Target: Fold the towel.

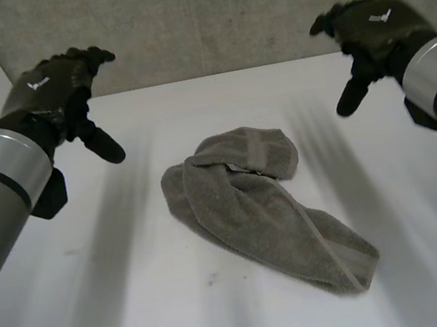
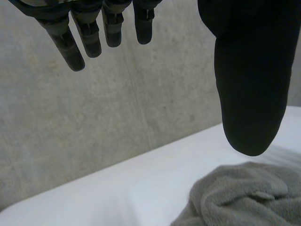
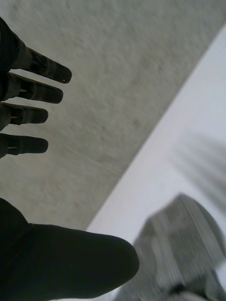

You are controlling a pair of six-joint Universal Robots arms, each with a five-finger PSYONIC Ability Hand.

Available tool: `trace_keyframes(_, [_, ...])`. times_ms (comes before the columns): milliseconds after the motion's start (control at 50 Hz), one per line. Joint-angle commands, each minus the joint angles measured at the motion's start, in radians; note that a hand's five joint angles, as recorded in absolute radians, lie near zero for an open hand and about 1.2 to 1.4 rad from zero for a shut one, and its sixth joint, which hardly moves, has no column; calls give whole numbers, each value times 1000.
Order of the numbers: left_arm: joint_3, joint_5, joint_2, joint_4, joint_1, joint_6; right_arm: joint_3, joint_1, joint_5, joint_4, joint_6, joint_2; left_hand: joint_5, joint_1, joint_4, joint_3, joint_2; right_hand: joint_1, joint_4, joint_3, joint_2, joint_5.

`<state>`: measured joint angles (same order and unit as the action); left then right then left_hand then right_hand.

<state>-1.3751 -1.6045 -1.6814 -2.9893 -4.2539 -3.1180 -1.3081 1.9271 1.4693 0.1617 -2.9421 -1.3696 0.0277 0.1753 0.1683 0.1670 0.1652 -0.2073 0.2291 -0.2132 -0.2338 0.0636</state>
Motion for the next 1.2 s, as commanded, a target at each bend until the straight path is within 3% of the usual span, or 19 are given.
trace_keyframes(20, [1, 0, -60, -28, 2, -4, -10, 73, -6, 39, -191, 136, -18, 9, 16, 17, 19, 33, -55, 39, 59, -64])
trace_keyframes(140, [-7, -2, -60, -39, 0, -4, 4, 92, -12, 35, -324, 314, -21, 6, 13, 14, 16, 33, -55, 39, 59, -64])
trace_keyframes(320, [-21, -2, -57, -57, 0, -5, 82, 176, 0, 21, -336, 506, -18, 9, 16, 17, 19, -25, 3, -19, 2, -6])
trace_keyframes(380, [-29, -2, -57, -65, 3, -5, 92, 185, 8, 6, -334, 544, -18, 9, 16, 17, 19, -142, 120, -136, -115, 111])
trace_keyframes(420, [-30, -2, -58, -69, 6, -5, 92, 190, 17, -34, -328, 561, -18, 9, 16, 17, 19, -425, 403, -419, -399, 394])
trace_keyframes(440, [-33, -3, -60, -76, 8, -5, 92, 190, 17, -34, -328, 561, -18, 9, 16, 17, 19, -427, 405, -421, -400, 396])
trace_keyframes(460, [-38, -3, -60, -82, 8, -7, 90, 196, 25, -57, -328, 564, -18, 9, 16, 17, 19, -653, 632, -647, -627, 623])
trace_keyframes(480, [-38, -3, -60, -82, 8, -7, 90, 196, 25, -57, -328, 564, -18, 9, 16, 17, 19, -656, 634, -650, -629, 625])
trace_keyframes(500, [-42, -2, -60, -88, 8, -7, 89, 199, 34, -76, -328, 555, -18, 9, 16, 17, 19, -1071, 1049, -1065, -1045, 1040])
trace_keyframes(520, [-45, -2, -61, -95, 9, -7, 83, 198, 45, -92, -328, 534, -18, 9, 16, 17, 19, -1188, 1166, -1182, -1161, 1157])
trace_keyframes(640, [-55, 0, -77, -116, 22, -7, 53, 193, 43, -143, -319, 351, -12, 15, 22, 23, 25, -1189, 1167, -1183, -1162, 1158])
trace_keyframes(760, [-41, 23, -172, -212, 71, -33, -3, 188, -40, -152, -147, 156, 0, 26, 33, 35, 37, -1189, 1167, -1183, -1162, 1158])
trace_keyframes(900, [20, 194, -363, -303, 135, -111, -91, 190, -86, -33, 50, 40, -3, 24, 31, 32, 34, -1189, 1167, -1183, -1162, 1158])
trace_keyframes(1020, [50, 253, -466, -306, 170, -113, -132, 188, -96, -8, 83, -11, 11, 38, 45, 47, 48, -1189, 1167, -1183, -1162, 1158])
trace_keyframes(1080, [68, 255, -521, -312, 193, -117, -146, 187, -96, -8, 101, -39, 255, 282, 289, 290, 292, -1189, 1167, -1183, -1162, 1158])
trace_keyframes(1120, [80, 253, -558, -345, 204, -116, -146, 185, -93, -13, 135, -43, 985, 1012, 1019, 1020, 1022, -1189, 1167, -1183, -1162, 1158])
trace_keyframes(1140, [80, 253, -558, -346, 204, -116, -146, 185, -93, -13, 135, -43, 989, 1016, 1023, 1024, 1026, -1189, 1167, -1183, -1162, 1158])
trace_keyframes(1160, [80, 253, -569, -374, 206, -117, -143, 185, -96, -13, 152, -43, 1192, 1219, 1226, 1227, 1229, -1189, 1167, -1183, -1162, 1158])
trace_keyframes(1200, [82, 253, -577, -405, 206, -116, -137, 185, -96, -13, 169, -42, 1194, 1221, 1228, 1229, 1231, -1189, 1167, -1183, -1162, 1158])
